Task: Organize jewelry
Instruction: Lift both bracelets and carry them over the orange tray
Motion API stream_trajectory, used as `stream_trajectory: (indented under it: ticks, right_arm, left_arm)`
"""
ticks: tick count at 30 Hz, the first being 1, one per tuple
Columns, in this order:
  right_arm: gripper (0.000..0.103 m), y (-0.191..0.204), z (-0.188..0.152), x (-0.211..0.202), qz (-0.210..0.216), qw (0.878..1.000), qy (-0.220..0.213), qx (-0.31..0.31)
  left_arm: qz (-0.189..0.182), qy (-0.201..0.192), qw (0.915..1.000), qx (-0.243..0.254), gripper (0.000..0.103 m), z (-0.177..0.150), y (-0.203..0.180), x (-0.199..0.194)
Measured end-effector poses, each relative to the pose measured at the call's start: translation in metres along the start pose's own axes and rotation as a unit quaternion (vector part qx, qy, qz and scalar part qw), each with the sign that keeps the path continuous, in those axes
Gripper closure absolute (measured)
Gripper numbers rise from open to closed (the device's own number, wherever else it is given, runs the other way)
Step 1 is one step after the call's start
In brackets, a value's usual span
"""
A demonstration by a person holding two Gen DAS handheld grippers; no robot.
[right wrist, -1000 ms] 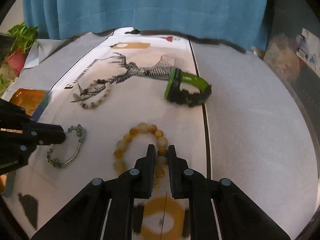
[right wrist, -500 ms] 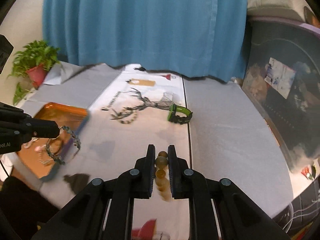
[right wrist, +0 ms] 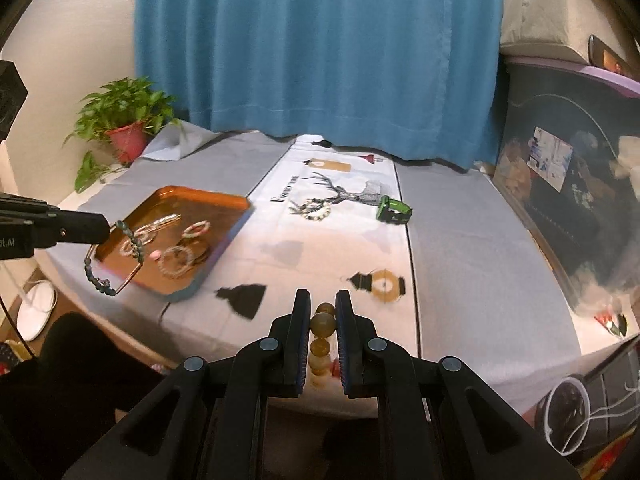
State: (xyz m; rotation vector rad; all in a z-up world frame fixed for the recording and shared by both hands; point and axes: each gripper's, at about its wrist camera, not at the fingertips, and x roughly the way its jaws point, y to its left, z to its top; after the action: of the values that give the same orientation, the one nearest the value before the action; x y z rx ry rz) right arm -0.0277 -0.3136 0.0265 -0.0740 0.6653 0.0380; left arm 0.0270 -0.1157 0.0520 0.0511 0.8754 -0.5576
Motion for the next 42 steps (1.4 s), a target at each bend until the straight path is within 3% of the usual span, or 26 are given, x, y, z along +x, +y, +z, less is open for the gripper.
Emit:
stream_trajectory:
  ticks: [14, 27, 42]
  right_arm:
    - [0.090, 0.057, -0.030, -0.053, 0.033, 0.998, -0.003, -0.044]
    - [0.090, 0.084, -0.031, -0.069, 0.038, 0.997, -0.010, -0.072]
    - [0.090, 0.099, -0.015, -0.054, 0.045, 0.995, -0.010, -0.089]
  left_arm:
    - [0.015, -0.034, 0.9986, -0.037, 0.101, -0.060, 0.017, -0.060]
    - [0.024, -0.059, 0.9964, -0.056, 0.101, -0.075, 0.034, -0.085]
    - [0.050, -0.069, 0.9917, -0.096, 0.101, -0.079, 0.074, -0.091]
